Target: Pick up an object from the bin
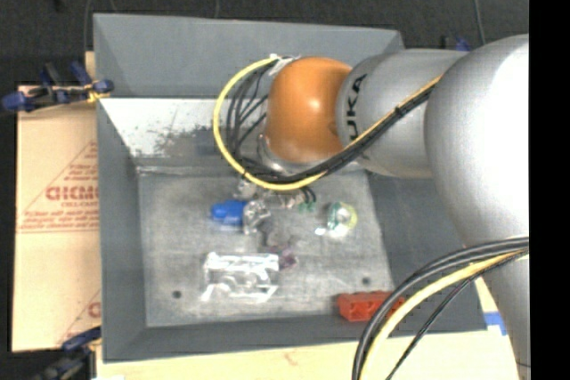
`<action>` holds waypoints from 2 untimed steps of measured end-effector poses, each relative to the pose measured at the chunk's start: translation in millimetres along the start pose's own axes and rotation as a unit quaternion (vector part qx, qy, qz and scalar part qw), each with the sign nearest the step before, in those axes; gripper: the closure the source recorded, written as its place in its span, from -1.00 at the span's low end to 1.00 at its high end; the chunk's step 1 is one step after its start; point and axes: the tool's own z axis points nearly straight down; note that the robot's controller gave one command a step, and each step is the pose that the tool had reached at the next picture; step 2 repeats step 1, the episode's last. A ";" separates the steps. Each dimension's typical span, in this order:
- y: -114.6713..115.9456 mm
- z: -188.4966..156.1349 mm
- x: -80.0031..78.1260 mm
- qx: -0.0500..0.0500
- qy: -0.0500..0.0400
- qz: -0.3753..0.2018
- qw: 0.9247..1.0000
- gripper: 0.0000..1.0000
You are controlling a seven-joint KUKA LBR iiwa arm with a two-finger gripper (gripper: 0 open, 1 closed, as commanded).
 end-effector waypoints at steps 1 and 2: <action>24.7 -145.9 -3.9 0.001 0.008 -0.003 1.000 1.00; 24.7 -145.9 -3.9 0.001 0.008 -0.003 1.000 1.00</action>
Offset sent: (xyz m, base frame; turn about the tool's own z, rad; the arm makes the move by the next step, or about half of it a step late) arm -0.0100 0.0248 0.1398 -0.0058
